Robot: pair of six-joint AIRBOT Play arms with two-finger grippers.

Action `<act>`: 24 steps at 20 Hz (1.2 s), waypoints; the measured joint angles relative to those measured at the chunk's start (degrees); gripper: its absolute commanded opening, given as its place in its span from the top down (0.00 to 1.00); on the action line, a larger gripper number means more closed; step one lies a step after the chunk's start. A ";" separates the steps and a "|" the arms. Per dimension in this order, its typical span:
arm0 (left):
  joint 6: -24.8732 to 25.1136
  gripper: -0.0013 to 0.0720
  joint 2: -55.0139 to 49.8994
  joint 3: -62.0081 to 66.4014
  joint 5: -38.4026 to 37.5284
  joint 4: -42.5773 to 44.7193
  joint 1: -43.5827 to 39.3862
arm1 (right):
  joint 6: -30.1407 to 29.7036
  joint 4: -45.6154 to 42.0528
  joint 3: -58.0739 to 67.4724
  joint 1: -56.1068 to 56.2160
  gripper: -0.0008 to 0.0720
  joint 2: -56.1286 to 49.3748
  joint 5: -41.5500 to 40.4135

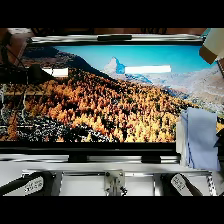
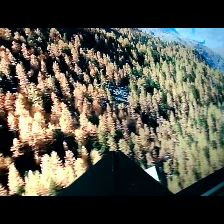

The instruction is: Fold the shirts.

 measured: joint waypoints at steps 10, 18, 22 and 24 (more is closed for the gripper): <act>-15.19 0.08 -8.98 2.62 -8.68 43.56 -21.00 | 4.28 6.82 17.77 41.53 0.22 -12.48 -14.49; -21.79 0.08 -7.34 -6.27 -2.58 42.38 -23.56 | 5.68 7.61 18.73 54.95 0.22 -19.54 -9.22; -22.53 0.08 -7.10 -7.23 0.37 42.93 -23.71 | 5.77 7.85 18.75 56.19 0.22 -19.96 -8.61; -22.64 0.08 -7.06 -7.41 1.03 43.10 -23.71 | 5.79 7.85 18.75 56.39 0.22 -20.02 -8.24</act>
